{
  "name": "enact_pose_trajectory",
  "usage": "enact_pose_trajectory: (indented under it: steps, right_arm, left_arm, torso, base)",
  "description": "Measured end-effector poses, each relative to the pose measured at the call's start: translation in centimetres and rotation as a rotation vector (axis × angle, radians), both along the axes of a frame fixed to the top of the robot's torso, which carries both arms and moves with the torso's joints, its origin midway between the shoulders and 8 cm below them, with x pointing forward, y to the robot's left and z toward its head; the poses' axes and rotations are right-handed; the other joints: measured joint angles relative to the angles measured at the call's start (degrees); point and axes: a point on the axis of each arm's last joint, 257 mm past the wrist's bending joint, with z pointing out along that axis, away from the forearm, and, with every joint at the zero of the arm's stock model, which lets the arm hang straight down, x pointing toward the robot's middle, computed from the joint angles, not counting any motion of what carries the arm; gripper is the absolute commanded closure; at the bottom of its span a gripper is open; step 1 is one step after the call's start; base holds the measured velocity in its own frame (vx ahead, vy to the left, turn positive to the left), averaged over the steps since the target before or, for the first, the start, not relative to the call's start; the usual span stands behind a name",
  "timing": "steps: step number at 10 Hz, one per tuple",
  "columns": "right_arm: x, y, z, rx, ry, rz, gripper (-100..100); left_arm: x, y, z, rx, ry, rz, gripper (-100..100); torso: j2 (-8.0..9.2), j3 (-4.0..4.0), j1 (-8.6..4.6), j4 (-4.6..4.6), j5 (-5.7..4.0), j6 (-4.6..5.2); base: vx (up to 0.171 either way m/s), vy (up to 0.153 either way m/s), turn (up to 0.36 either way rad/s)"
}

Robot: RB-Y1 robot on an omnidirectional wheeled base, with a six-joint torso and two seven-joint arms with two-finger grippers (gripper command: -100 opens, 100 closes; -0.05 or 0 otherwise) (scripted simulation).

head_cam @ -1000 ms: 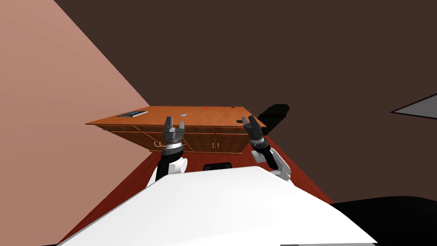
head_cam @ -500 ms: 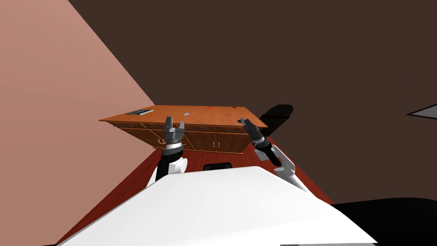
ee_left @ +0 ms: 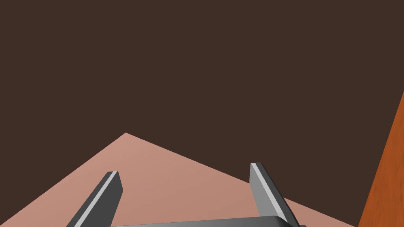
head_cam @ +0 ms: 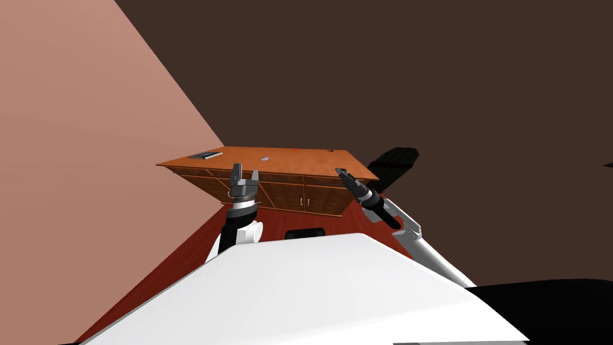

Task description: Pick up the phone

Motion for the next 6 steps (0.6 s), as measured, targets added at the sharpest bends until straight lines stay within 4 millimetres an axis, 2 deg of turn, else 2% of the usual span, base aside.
enact_pose_trajectory:
  steps: [2,6]
  right_arm:
    - [0.1,-0.2,-1.1,-0.083,-0.007,0.013,-100]
    - [0.3,-0.8,-2.7,-0.232,-0.009,0.039,-100]
  left_arm:
    - [0.0,0.0,0.0,0.0,0.0,0.0,0]
    - [0.0,0.0,0.0,0.0,0.0,0.0,0]
  torso:
    - [-0.02,-0.01,0.0,0.0,0.0,0.0]
    - [-0.05,-0.03,-0.01,-0.01,0.0,-0.02]
  base:
    - [-0.013,-0.008,0.026]
    - [-0.013,-0.012,0.102]
